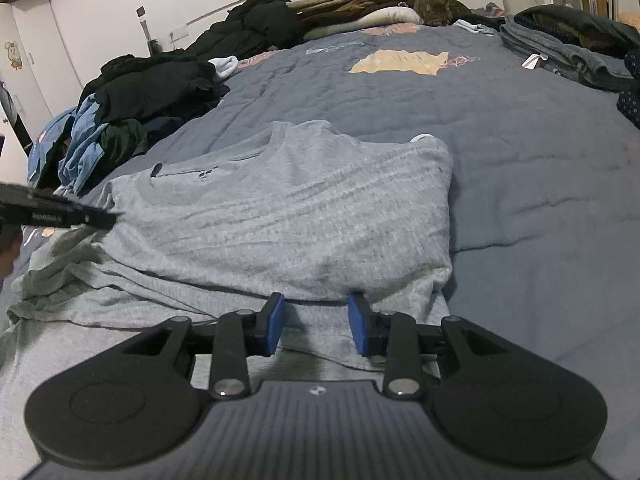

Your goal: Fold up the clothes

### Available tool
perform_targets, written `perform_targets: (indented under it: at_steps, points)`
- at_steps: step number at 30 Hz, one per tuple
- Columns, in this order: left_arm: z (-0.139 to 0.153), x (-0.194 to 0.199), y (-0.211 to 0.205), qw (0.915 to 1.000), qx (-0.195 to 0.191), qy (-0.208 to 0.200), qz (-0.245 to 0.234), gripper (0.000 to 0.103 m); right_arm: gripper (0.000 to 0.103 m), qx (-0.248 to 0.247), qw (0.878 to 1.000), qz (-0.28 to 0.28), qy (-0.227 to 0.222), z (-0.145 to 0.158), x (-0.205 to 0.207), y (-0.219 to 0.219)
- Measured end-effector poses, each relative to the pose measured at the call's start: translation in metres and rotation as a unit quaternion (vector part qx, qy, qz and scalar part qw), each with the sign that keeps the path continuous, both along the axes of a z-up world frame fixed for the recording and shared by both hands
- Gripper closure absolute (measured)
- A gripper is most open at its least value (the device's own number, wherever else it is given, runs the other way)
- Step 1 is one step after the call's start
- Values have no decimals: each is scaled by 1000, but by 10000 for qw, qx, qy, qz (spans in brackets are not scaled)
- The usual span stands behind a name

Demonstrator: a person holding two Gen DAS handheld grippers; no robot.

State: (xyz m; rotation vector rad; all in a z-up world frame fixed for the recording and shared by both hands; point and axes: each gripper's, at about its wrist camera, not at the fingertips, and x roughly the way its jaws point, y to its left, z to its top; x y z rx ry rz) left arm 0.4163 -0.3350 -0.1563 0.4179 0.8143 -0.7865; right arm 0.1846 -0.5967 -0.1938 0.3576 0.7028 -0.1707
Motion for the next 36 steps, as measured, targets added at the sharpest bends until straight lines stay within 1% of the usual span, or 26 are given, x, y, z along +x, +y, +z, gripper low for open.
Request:
perform_targets:
  at_steps: [2, 4, 5, 7, 10, 14, 16, 18, 19, 20, 22, 23, 24, 26, 29, 31, 32, 33, 36]
  points:
    - [13, -13, 18, 9991, -330, -200, 166, 71, 69, -1, 10000, -8, -1, 4, 0, -1]
    - [25, -31, 36, 9982, -435, -395, 116, 70, 69, -19, 10000, -1, -71, 10, -1, 0]
    - [26, -45, 40, 9974, -229, -679, -56, 70, 69, -22, 9999, 20, -110, 13, -1, 1]
    - [25, -70, 48, 9913, 226, -1239, -379, 70, 69, -54, 9999, 30, -127, 14, -1, 2]
    - [13, -85, 58, 9808, 948, -1565, -680, 70, 69, -41, 10000, -28, -69, 11, -1, 0]
    - [-2, -96, 72, 9657, 1512, -1879, -962, 70, 69, -15, 9999, -104, -17, 7, -3, -6]
    - [-9, -104, 73, 9517, 1821, -2142, -1231, 71, 69, -16, 9999, -128, -12, 7, -4, -7]
    - [-15, -112, 76, 9416, 1982, -2311, -1437, 71, 68, -7, 9999, -141, -12, 7, -5, -7]
    - [-16, -114, 78, 9375, 2023, -2432, -1448, 71, 68, -14, 9999, -132, -3, 7, -5, -6]
    - [-15, -117, 80, 9357, 2004, -2501, -1475, 71, 68, -20, 9999, -128, 0, 8, -5, -6]
    - [-14, -122, 83, 9332, 1994, -2580, -1512, 75, 67, 10, 9999, -123, -8, 8, -5, -7]
    - [-15, -125, 83, 9298, 2044, -2646, -1537, 77, 66, 14, 9999, -120, -8, 8, -5, -7]
    - [-18, -127, 84, 9267, 2082, -2705, -1570, 78, 66, 18, 9999, -118, -8, 8, -4, -7]
    - [-25, -129, 84, 9219, 2230, -2703, -1653, 81, 65, 29, 9999, -127, -8, 8, -4, -7]
    - [-38, -128, 82, 9153, 2428, -2761, -1645, 81, 65, 18, 9999, -125, 12, 7, -4, -6]
    - [-44, -123, 80, 9138, 2487, -2771, -1623, 81, 65, 16, 9999, -124, 25, 5, -4, -6]
    - [-41, -123, 83, 9139, 2487, -2756, -1641, 94, 64, 15, 9999, -124, 32, 5, -3, -6]
    - [-38, -123, 85, 9140, 2488, -2742, -1659, 98, 64, 5, 9999, -124, 39, 4, -3, -5]
    - [-29, -122, 94, 9143, 2488, -2700, -1712, 98, 64, -36, 9999, -95, 61, 4, -2, -5]
